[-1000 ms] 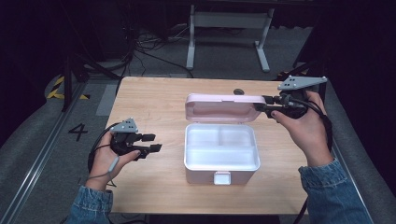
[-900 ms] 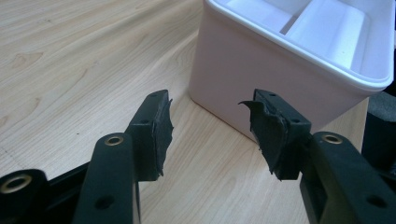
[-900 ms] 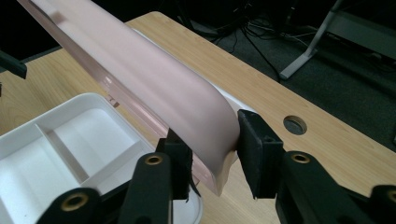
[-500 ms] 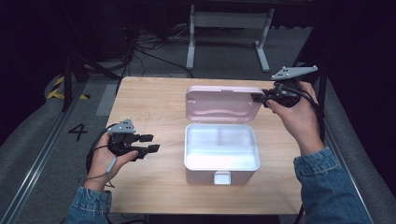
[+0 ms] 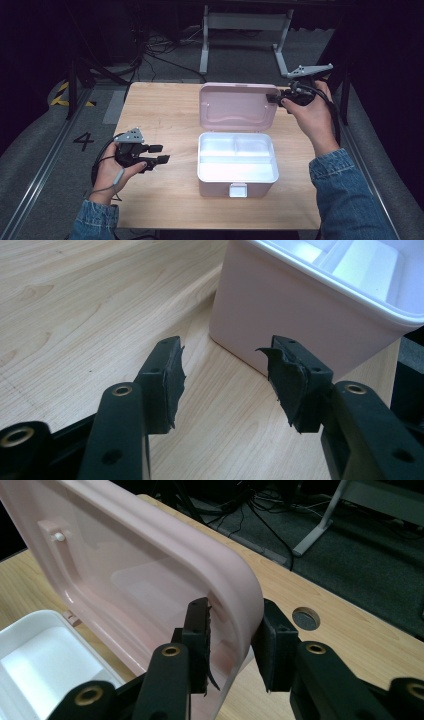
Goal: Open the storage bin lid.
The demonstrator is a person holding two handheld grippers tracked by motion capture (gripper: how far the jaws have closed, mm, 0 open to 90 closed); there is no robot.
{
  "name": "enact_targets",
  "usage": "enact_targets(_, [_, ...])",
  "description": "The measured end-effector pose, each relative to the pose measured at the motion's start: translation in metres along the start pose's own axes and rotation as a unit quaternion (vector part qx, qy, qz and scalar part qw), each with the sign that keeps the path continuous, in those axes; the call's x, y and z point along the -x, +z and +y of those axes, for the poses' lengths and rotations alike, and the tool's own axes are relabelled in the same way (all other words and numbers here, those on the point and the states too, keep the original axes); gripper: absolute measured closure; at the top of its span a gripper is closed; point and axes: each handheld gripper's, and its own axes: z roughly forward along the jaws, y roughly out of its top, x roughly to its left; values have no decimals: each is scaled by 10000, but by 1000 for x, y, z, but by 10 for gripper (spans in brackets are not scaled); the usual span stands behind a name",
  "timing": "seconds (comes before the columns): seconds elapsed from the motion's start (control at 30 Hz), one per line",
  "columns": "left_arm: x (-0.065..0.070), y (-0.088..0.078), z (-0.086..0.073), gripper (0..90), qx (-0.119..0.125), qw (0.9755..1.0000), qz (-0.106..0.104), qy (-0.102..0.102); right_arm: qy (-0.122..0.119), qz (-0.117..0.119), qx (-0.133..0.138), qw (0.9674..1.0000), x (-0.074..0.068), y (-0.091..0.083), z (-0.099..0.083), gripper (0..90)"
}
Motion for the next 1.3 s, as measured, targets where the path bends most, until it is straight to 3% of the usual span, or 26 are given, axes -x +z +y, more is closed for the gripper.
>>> enact_targets(0.1, [0, 0, 0, 485, -3, 10000, -6, 12, 20, -53, -69, 10000, 3, 5, 0, 720])
enact_targets(0.13, [0, 0, 0, 485, -4, 10000, -7, 20, -32, -168, -278, 9995, 6, 11, 0, 734])
enact_targets(0.2, [0, -1, 0, 485, 32, 10000, 8, -3, -79, -218, -384, 9990, 8, 16, -2, 733])
enact_targets(0.53, [-3, -1, -2, 485, 25, 10000, 4, -24, -92, -288, -518, 9982, 18, 39, -4, 746])
enact_targets(1.3, [-7, -3, -7, 483, -10, 10000, 21, -77, 209, -359, -859, 9954, 35, 79, -16, 723])
